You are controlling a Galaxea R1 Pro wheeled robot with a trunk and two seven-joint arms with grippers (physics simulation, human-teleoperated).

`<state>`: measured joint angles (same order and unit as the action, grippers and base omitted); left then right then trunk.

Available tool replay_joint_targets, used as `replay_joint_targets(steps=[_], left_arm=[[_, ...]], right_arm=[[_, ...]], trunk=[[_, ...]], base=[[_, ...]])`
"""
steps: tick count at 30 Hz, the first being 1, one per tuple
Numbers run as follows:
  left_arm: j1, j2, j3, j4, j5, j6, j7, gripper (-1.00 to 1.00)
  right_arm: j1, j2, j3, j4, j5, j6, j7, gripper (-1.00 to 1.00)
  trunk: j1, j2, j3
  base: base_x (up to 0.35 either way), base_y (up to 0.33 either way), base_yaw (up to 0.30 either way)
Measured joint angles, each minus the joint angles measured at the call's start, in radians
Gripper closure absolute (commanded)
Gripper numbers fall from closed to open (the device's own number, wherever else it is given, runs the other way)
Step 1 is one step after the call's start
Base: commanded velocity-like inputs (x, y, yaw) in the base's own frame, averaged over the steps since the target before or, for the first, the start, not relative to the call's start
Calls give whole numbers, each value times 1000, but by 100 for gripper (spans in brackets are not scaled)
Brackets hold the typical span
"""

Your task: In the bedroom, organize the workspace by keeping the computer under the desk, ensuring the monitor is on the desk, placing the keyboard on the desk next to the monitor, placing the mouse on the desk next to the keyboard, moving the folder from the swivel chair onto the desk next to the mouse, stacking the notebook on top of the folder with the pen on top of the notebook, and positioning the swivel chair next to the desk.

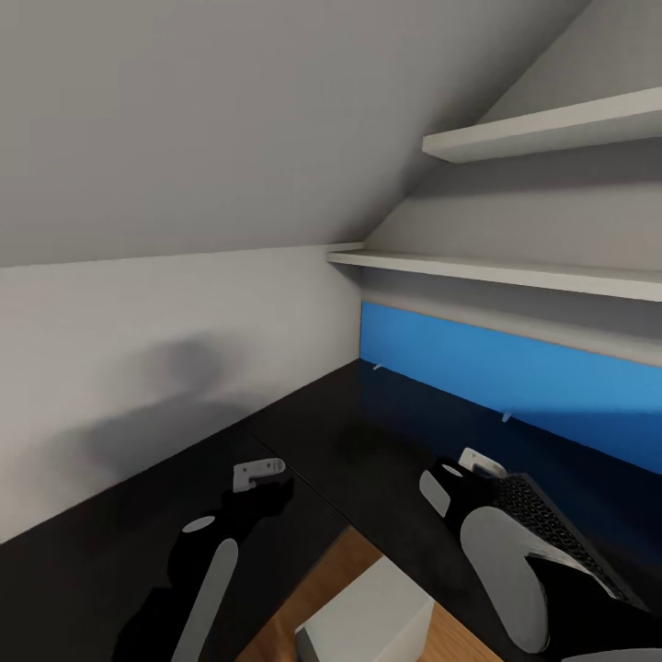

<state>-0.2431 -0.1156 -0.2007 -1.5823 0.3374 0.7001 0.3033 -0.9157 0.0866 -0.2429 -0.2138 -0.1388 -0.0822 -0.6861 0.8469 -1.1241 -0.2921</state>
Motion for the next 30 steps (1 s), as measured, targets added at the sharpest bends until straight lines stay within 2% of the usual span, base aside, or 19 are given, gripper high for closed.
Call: replay_joint_targets(steps=[5,8,25,27,28,30], left_arm=[[0,4,-2,-9,-28,1,-1,-100],[0,4,-2,-10,-33,1,-1,-100],[0,6,-2,-10,-35,1,-1,-100],[0,7,-1,-10,-37,1,-1,-100],[0,7,-1,-10,-37,1,-1,-100],[0,7,-1,-10,-38,1,-1,-100]], right_arm=[[1,28,27,-2,18,-22,-12,-100],[1,43,34,-4,25,-25,-14,-100],[2,51,41,-15,30,-31,-22,-100],[9,53,41,-26,29,-28,-24,-100],[15,58,43,-96,31,-26,-25,-100],[25,70,43,-126,30,-18,-26,-100]], trunk=[[0,0,0],[0,0,0],[0,0,0],[0,0,0],[0,0,0],[0,0,0]], base=[[0,0,0],[0,0,0],[0,0,0],[0,0,0],[0,0,0],[0,0,0]])
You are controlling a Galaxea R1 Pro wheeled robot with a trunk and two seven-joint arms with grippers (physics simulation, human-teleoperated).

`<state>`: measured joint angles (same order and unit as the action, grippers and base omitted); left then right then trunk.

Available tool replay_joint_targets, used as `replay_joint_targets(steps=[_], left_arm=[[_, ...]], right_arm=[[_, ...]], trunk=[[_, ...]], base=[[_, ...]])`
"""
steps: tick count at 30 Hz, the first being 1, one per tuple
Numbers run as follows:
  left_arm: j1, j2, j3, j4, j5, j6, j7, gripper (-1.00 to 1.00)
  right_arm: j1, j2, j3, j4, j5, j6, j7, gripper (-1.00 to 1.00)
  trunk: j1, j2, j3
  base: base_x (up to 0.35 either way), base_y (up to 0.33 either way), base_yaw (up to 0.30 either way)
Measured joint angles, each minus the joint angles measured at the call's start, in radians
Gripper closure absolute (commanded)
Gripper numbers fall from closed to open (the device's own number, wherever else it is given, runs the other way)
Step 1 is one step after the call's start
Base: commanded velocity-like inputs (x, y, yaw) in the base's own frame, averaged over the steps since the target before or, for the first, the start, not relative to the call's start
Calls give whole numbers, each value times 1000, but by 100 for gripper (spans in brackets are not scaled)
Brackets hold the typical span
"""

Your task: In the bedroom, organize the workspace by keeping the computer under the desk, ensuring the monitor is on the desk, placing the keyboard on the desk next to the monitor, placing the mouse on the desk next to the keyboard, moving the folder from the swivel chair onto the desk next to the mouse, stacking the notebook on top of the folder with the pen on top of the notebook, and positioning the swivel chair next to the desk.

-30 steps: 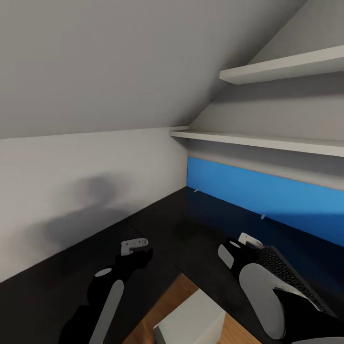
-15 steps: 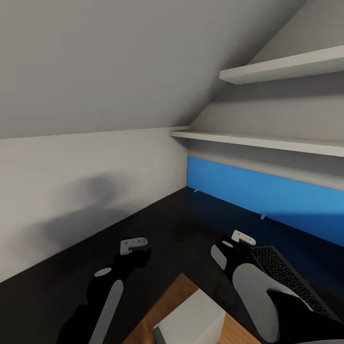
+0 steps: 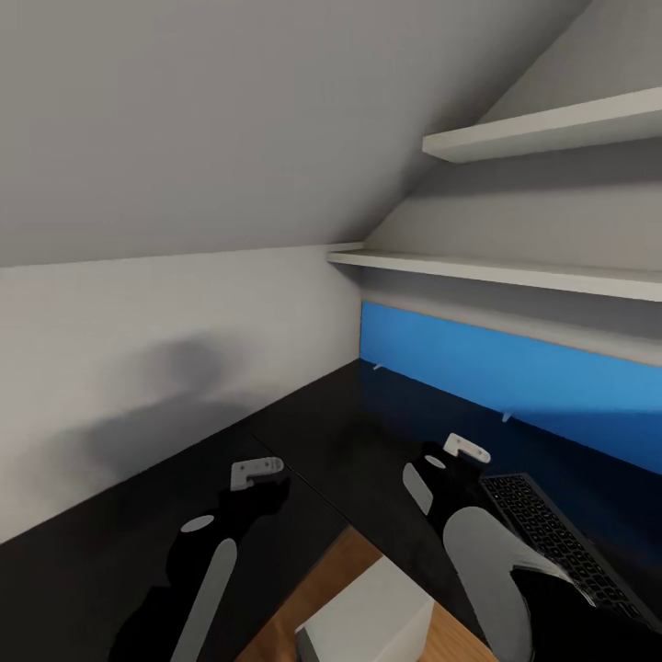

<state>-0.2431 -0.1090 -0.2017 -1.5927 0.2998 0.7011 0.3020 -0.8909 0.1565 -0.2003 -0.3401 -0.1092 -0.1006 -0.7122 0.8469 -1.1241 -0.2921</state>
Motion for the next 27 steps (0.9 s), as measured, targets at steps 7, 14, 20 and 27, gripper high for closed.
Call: replay_joint_targets(steps=[7,14,20,27], left_arm=[[0,0,0,0,0,0,0,-100],[0,0,0,0,0,0,1,-100],[0,0,0,1,0,0,1,-100],[0,0,1,0,0,0,1,-100]], right_arm=[[11,14,-1,-63,-6,100,1,-100],[70,17,2,-216,-16,232,3,-100],[213,17,32,-491,-17,355,7,-100],[369,18,145,-818,-108,485,5,-100]], trunk=[[0,0,0],[0,0,0],[0,0,0],[0,0,0]], base=[[0,0,0],[0,0,0],[0,0,0],[0,0,0]])
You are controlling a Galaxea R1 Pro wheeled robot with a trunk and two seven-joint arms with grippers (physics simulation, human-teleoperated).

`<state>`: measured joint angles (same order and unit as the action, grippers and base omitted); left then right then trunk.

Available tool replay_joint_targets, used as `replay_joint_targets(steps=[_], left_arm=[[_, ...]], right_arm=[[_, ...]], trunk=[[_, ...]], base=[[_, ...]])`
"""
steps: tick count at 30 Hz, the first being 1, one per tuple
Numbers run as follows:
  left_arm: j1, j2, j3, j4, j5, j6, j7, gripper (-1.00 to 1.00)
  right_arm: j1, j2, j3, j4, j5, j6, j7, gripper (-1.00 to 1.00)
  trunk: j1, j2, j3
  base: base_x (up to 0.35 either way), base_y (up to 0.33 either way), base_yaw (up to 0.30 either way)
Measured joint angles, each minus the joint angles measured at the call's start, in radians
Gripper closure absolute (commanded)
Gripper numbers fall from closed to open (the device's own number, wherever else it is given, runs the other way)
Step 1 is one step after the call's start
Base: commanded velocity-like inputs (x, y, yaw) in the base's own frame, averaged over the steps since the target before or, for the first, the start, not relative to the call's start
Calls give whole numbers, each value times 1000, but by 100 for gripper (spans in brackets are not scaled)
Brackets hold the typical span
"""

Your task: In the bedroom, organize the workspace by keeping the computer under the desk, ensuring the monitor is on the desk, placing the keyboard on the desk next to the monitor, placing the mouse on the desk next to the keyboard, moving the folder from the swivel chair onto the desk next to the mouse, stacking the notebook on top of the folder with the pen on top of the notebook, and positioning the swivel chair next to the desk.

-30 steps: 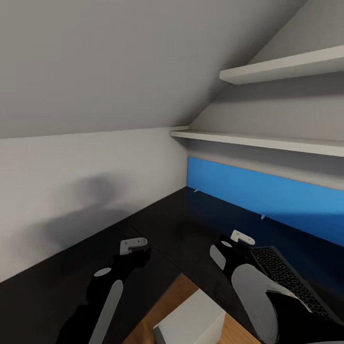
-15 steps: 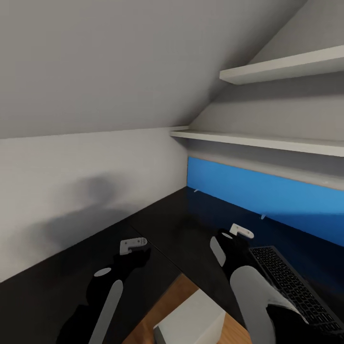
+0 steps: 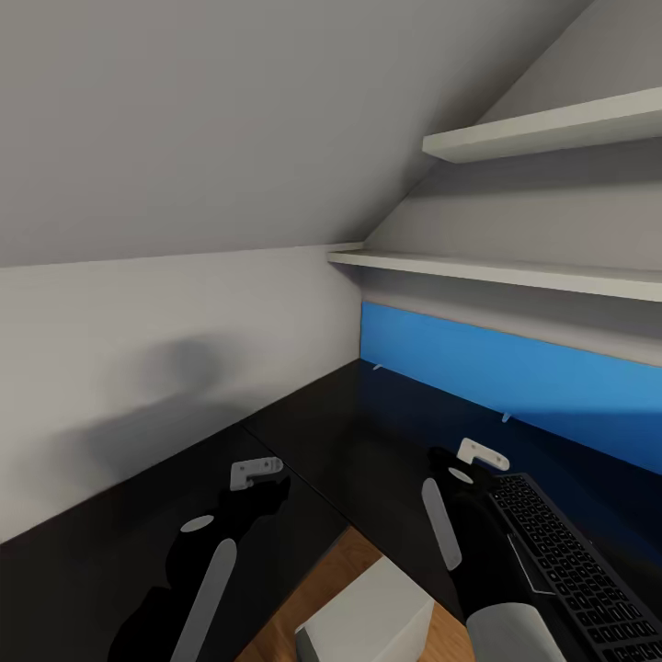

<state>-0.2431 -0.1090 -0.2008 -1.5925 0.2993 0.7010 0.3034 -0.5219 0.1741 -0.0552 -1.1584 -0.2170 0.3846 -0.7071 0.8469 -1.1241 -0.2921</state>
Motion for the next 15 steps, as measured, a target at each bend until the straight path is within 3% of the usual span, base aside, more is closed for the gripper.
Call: replay_joint_targets(steps=[6,15], left_arm=[[0,0,-1,0,0,0,0,-100],[0,0,-1,1,0,0,-1,-100]], right_arm=[[22,0,60,-46,-39,16,-1,-100],[30,0,71,-52,-46,19,0,-100]], trunk=[[0,0,0],[0,0,0]], base=[[0,0,0],[0,0,0]])
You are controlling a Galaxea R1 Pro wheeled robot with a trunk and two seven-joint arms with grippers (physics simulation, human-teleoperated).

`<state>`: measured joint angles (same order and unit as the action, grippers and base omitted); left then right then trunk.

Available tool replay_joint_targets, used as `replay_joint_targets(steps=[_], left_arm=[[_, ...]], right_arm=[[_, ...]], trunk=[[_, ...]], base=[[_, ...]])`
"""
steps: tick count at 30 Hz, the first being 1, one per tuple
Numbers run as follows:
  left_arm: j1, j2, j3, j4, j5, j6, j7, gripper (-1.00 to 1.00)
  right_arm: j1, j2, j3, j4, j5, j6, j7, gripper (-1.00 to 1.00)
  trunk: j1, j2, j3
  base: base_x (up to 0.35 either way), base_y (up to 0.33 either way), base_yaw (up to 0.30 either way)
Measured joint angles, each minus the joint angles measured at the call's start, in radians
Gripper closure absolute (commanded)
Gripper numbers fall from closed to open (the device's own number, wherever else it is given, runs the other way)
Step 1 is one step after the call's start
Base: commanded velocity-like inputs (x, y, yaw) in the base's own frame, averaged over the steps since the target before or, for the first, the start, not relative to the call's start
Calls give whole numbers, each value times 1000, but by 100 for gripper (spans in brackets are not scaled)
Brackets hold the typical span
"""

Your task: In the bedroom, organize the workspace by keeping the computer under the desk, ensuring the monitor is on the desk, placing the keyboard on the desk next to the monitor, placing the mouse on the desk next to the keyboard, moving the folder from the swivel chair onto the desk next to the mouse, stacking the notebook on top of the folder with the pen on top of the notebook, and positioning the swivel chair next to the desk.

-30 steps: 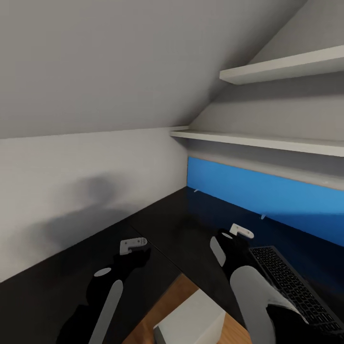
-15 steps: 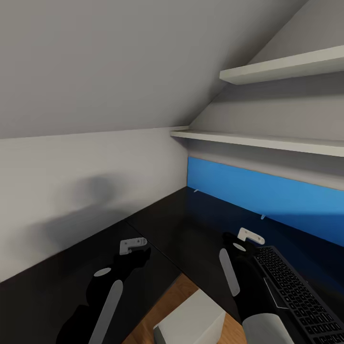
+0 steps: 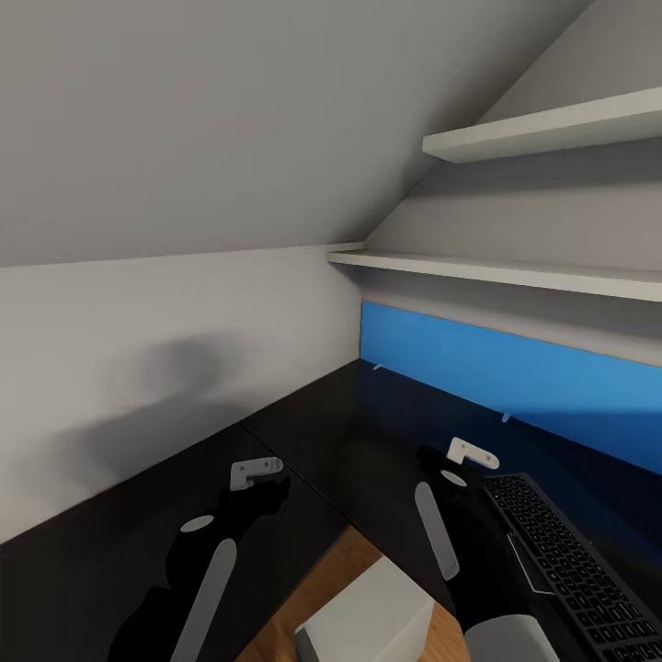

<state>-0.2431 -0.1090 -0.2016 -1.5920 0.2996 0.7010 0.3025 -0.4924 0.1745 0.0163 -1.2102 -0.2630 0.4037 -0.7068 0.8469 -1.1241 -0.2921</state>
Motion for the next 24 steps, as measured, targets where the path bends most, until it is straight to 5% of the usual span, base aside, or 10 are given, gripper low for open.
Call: replay_joint_targets(steps=[24], left_arm=[[0,0,0,0,1,0,-1,-100]], right_arm=[[1,0,15,32,0,-3,3,-100]], trunk=[[0,0,0]], base=[[-175,0,0]])
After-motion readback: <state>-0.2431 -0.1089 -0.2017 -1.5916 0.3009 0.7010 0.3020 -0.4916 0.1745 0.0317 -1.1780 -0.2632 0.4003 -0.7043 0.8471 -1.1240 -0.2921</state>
